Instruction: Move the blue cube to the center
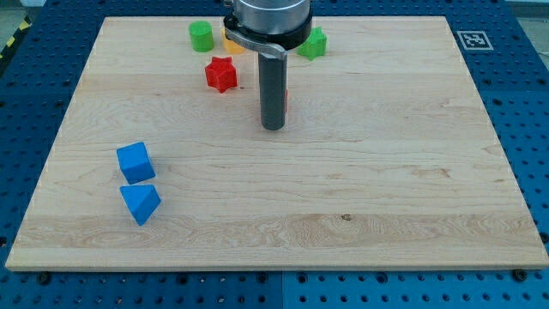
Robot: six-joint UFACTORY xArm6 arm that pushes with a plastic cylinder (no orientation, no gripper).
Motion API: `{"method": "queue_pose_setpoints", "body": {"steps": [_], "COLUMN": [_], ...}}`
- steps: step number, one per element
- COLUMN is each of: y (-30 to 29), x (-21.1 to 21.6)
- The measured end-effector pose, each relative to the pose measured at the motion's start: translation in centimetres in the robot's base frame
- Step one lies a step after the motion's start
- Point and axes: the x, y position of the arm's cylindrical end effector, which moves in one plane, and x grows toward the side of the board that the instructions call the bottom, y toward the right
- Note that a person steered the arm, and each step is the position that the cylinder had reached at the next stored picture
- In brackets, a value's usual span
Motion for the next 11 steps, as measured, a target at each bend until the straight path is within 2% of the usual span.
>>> {"method": "queue_pose_setpoints", "body": {"steps": [2,4,5,6,7,8,9,10,11], "y": [0.0,0.0,-3.1,-11.9,-20.0,-24.6,-25.3,-25.2,-21.2], "x": [-3.6,-4.3,-3.6,-3.6,-1.3,4.9,9.2,9.1,8.5]}}
